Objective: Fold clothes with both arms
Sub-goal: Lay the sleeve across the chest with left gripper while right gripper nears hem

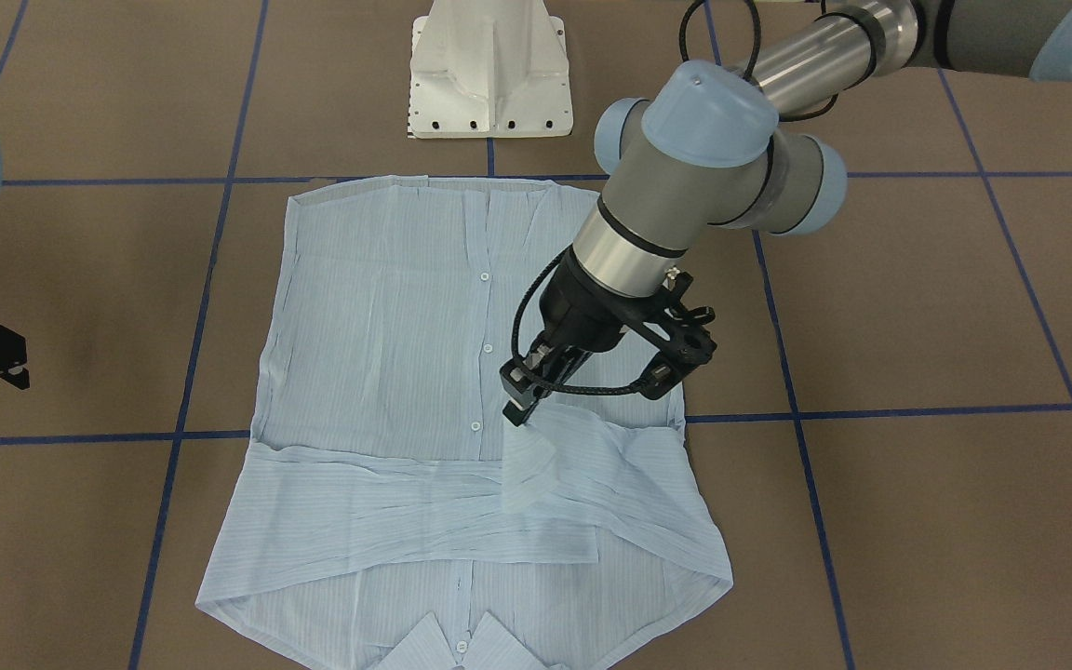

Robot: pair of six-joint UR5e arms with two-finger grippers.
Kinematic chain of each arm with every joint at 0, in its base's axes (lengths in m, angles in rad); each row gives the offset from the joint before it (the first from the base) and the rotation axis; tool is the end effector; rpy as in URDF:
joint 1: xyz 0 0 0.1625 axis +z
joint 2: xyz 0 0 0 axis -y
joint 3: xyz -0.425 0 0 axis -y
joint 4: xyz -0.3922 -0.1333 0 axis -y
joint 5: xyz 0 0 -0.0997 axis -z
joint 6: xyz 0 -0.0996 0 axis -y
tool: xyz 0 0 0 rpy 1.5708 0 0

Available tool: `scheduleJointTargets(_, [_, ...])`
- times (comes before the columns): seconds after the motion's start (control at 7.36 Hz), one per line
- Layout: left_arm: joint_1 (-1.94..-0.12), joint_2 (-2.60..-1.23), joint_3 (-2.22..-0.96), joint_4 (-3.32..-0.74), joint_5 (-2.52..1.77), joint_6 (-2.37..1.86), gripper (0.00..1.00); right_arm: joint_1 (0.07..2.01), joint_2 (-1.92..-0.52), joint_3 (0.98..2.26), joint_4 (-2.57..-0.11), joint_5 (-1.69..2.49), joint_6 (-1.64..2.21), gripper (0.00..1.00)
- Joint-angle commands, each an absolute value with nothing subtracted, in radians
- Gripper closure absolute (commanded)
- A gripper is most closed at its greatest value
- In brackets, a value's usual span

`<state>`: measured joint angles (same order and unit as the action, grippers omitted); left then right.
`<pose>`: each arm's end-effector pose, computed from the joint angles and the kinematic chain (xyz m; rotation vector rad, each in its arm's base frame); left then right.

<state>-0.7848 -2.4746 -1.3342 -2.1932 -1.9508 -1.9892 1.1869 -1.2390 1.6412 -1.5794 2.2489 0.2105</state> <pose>0.4686 -0.6042 0.1126 -0.0907 1.3481 -0.7776 -0.1670 -0.6025 0.4442 0.1663 -0.7530 -0.2982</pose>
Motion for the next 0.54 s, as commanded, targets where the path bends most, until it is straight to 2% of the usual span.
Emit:
scheduleJointTargets(0.0, [-0.724, -2.480, -1.251, -2.327, -1.942, -2.035, 1.00, 1.187, -1.243, 1.640, -1.580, 2.246, 0.210, 0.00])
scheduleJointTargets(0.41, [-0.629, -2.515, -1.207, -2.350, -1.853, -2.069, 1.00, 1.187, -1.241, 1.600, -1.566, 2.244, 0.209, 0.00])
